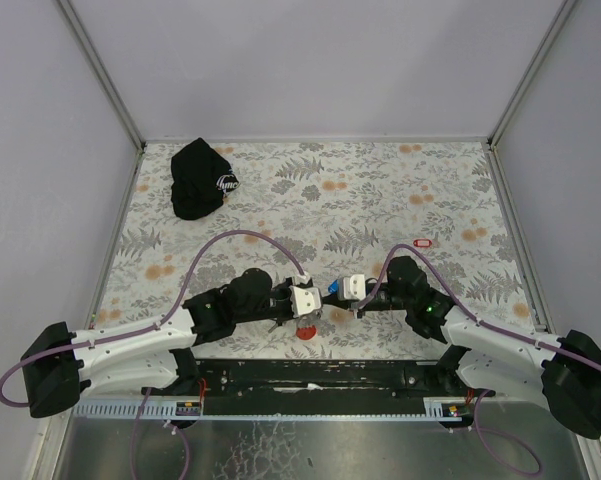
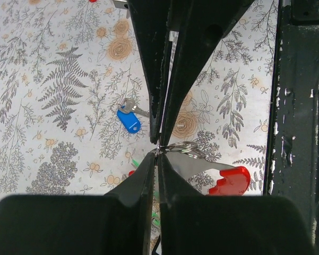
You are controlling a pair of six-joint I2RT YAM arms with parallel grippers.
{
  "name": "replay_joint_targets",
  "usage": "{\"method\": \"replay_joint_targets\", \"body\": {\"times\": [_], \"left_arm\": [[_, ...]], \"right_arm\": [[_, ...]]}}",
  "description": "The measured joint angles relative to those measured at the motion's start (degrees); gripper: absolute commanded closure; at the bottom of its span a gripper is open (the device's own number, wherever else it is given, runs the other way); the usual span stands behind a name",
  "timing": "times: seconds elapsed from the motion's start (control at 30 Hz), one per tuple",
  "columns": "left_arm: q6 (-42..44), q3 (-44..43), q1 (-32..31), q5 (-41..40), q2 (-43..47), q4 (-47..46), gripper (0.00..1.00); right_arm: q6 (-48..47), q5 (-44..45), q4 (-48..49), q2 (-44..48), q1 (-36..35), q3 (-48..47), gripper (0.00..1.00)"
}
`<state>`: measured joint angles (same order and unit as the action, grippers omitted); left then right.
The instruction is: Put the keys on the keyring
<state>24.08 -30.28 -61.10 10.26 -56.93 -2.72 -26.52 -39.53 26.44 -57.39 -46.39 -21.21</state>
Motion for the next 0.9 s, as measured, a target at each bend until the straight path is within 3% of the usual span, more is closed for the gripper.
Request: {"method": "replay_joint_targets", "body": {"times": [0.13,0.3,0.53,0.67,0.9], "left_arm": [[-0.02,0.11,0.00,-0.04,0.00,-0.11,1.00],[-0.66,0.17,0.00,-1.99,-0.28,-0.28,1.00],[-1.75,0.17,0.00,-5.57,-2.45,-1.25,1.00],[-2.27,0.22,0.00,-6.95,-2.45,-1.55,1.00],[-2.75,0.83,0.00,-8.17,-1.86,-2.25,1.00]], "right_arm": [[1.03,0.50,0.04,-0.11,0.02,0.00,0.80],[7.19,6.29,-1.95,0.39,0.00,-0.55,0.69],[19.98,22.62,-12.87,1.29,0.07,-6.91,0.65],[25.22,27.56,-16.96,0.22,0.48,-9.35,0.63],[32.17,33.07,-20.90,-10.16,5.07,-12.04,0.70]]}}
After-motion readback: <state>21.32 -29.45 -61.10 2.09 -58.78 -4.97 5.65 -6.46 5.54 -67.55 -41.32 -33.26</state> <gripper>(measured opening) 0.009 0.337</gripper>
